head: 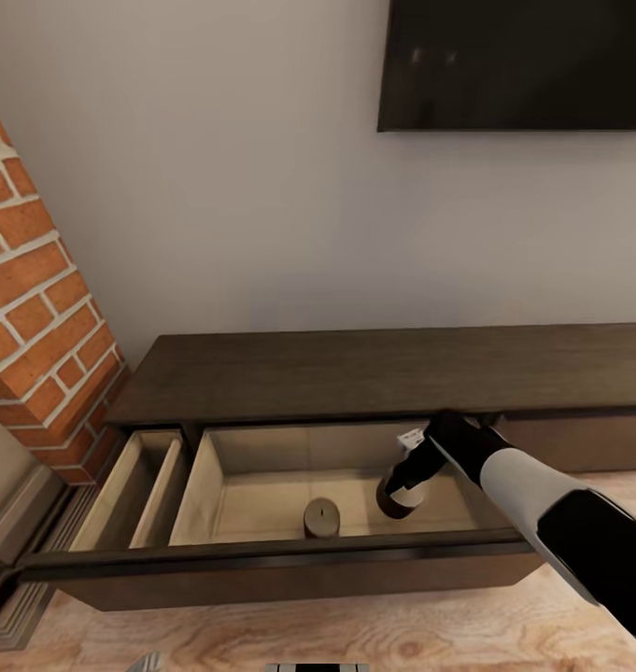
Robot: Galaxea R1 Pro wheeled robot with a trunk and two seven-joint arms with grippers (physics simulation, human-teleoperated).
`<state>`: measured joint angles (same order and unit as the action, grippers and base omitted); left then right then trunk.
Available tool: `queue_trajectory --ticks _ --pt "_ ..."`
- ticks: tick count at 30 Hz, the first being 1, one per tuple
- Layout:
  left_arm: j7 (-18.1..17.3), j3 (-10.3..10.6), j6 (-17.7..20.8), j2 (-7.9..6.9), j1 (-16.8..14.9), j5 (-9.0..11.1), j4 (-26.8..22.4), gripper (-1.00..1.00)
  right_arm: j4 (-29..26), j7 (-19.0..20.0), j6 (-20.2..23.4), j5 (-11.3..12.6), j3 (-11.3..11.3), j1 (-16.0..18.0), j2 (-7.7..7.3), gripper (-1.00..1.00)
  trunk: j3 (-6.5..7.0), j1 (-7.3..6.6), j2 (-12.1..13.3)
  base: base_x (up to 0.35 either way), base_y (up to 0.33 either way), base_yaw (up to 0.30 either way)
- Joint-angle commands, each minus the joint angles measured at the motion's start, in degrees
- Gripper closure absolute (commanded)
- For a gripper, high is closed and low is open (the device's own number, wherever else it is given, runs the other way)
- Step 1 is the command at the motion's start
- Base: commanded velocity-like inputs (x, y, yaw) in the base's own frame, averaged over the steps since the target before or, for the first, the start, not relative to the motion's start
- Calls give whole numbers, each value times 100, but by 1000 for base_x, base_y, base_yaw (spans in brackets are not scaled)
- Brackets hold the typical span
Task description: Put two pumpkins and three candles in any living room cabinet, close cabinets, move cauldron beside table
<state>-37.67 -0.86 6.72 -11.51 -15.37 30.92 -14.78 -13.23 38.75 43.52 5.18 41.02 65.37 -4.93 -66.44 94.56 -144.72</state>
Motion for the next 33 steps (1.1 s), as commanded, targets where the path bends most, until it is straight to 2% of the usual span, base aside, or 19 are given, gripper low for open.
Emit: queue_trajectory --ticks 1,9,13,18,25,33 --pt "-21 7 59 -2 -1 41 -4 -100 2 -17 29 124 44 5 3 100 -5 0 -2 229 0 0" --pt "-28 36 57 -46 -1 34 -7 -100 338 -29 -240 235 46 -33 74 100 -5 0 -2 98 0 0" --pt "-29 98 44 -45 -1 29 -7 -100 720 -44 -574 236 39 -54 274 100 -5 0 -2 10 0 0" --pt "-30 141 -62 -45 -1 28 -7 -100 1034 -57 -766 209 44 -98 418 100 -5 0 -2 43 0 0" --pt "-28 156 -98 -24 -1 28 -8 -100 1106 -87 -871 202 44 -267 567 100 -5 0 -2 69 0 0" --pt "-30 162 -101 -12 -1 28 -8 -100 1112 -191 -992 203 46 -335 616 100 -5 0 -2 7 0 0"
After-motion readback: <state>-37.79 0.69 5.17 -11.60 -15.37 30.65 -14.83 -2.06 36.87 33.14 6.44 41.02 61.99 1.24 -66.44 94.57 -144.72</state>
